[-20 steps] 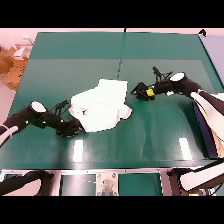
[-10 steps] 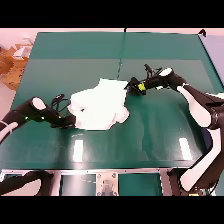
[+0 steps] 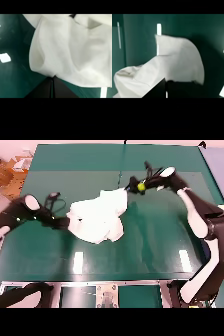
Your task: Fold the shirts.
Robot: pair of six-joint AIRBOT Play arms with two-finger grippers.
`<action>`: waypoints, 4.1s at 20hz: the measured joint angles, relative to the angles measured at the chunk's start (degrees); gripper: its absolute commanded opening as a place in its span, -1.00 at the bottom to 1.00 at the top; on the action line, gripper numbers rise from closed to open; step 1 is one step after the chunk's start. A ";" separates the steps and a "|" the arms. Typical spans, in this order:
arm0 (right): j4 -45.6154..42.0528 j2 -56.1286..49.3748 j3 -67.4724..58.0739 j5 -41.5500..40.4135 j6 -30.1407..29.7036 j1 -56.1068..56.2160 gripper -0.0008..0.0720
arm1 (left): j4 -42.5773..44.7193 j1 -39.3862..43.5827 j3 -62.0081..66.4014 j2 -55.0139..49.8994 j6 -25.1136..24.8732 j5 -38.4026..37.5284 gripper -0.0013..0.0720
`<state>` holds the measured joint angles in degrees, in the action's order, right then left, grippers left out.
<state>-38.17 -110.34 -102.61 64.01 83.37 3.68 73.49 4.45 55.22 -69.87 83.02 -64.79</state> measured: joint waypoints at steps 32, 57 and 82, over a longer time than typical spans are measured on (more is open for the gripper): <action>-13.60 49.53 -1.92 -2.54 0.11 -26.27 -0.94 | 8.28 0.00 51.23 13.77 0.68 5.11 -0.92; -20.39 13.40 18.60 6.58 -6.16 -22.99 0.19 | -3.93 -6.32 48.09 -24.20 3.67 -21.40 -0.92; -20.94 13.35 17.35 4.94 -8.94 -22.82 0.44 | -34.12 15.43 -35.69 13.09 21.73 35.45 0.38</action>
<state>-59.11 -96.99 -85.25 68.95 74.43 -19.14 39.38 19.88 19.53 -56.77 104.75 -29.34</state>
